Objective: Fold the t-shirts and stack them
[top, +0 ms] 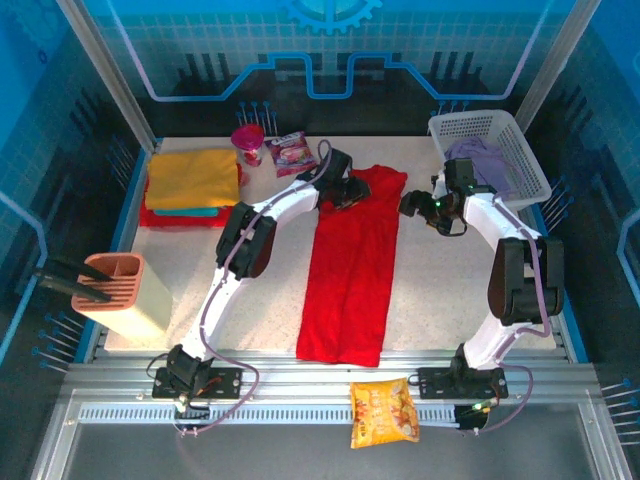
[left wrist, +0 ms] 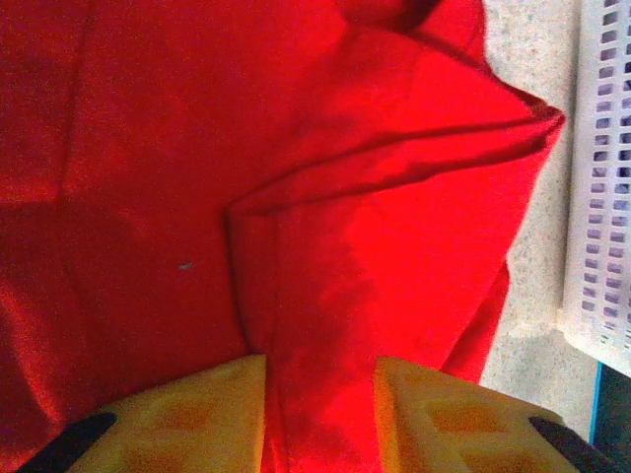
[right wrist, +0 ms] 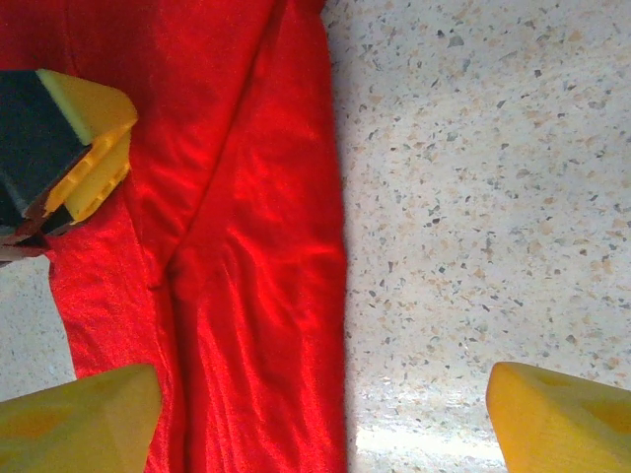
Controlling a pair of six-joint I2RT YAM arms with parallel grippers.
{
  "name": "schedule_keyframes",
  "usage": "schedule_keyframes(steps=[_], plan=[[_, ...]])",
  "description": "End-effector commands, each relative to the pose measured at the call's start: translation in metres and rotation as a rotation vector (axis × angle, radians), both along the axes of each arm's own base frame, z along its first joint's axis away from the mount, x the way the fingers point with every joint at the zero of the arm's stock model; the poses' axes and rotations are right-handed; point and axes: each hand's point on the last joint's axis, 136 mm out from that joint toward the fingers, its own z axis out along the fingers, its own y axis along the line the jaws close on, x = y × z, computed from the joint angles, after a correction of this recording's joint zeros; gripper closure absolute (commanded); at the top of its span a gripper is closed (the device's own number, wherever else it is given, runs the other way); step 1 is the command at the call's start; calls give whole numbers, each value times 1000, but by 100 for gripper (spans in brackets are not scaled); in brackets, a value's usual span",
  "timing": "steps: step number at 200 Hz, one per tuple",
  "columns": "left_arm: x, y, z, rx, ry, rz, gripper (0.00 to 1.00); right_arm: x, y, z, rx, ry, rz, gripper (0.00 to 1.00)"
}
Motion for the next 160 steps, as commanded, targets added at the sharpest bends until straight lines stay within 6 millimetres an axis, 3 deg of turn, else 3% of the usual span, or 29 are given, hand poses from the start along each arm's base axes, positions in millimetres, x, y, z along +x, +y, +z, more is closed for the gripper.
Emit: schedule_keyframes(steps=[1, 15, 42, 58, 92, 132, 160], plan=[[2, -4, -6, -37, 21, 4, 67, -7, -4, 2, 17, 6, 4, 14], [2, -5, -6, -41, 21, 5, 70, -6, -5, 2, 17, 5, 2, 14], [5, -8, 0, -64, -2, -2, 93, -5, -6, 4, 22, 2, 0, 15], [6, -10, 8, -60, -22, -11, 99, -5, -7, 6, 19, -2, -3, 16], [-5, -17, 23, 57, -102, -80, 100, -4, -13, 6, 21, 1, -16, 16], [-26, -28, 26, 191, -156, -160, 100, -4, -16, 6, 31, 4, -33, 16], [-37, -36, 35, 199, -223, -184, 100, -5, -18, 6, 31, 3, -40, 16]])
